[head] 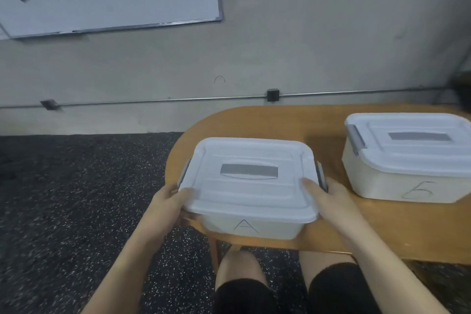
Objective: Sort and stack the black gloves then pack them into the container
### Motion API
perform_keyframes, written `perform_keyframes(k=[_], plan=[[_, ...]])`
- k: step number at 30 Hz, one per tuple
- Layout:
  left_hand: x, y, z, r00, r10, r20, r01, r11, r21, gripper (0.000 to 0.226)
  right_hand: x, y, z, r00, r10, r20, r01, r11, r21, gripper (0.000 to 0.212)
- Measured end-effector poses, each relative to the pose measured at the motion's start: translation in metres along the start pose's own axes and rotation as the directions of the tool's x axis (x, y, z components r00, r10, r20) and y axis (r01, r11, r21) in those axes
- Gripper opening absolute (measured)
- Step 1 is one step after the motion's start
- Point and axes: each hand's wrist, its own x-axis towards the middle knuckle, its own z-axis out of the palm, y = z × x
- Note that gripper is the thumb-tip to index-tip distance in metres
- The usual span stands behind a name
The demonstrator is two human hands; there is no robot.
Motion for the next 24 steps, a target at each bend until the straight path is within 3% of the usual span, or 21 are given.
perform_keyframes(k=[3,5,7,11,18,24], plan=[[0.009,0.007,0.019,0.992,-0.072,0.104,0.074,0.997,-0.016,0.060,0.017,-0.001,-0.021,0.998,0.015,-0.064,-0.014,1.000,0.014,0.025],[0.017,0.010,0.029,0.984,-0.120,0.133,0.124,0.992,-0.023,0.067,0.027,-0.002,-0.030,0.997,0.017,-0.081,-0.017,1.000,0.006,0.034],[0.024,0.012,0.037,0.979,-0.135,0.150,0.143,0.989,-0.047,0.066,0.037,0.000,-0.032,0.994,-0.017,-0.103,0.010,0.998,-0.065,0.043],[0.030,0.015,0.049,0.981,-0.135,0.142,0.147,0.986,-0.078,0.053,0.045,-0.001,-0.026,0.986,-0.091,-0.140,0.053,0.966,-0.254,0.040],[0.026,0.017,0.055,0.987,-0.117,0.106,0.127,0.988,-0.092,0.047,0.048,0.007,-0.023,0.954,-0.229,-0.192,0.174,0.948,-0.268,0.013],[0.022,0.017,0.057,0.999,0.001,0.045,0.000,0.999,-0.037,0.037,0.049,0.010,-0.020,0.947,-0.219,-0.234,0.174,0.964,-0.200,0.021]])
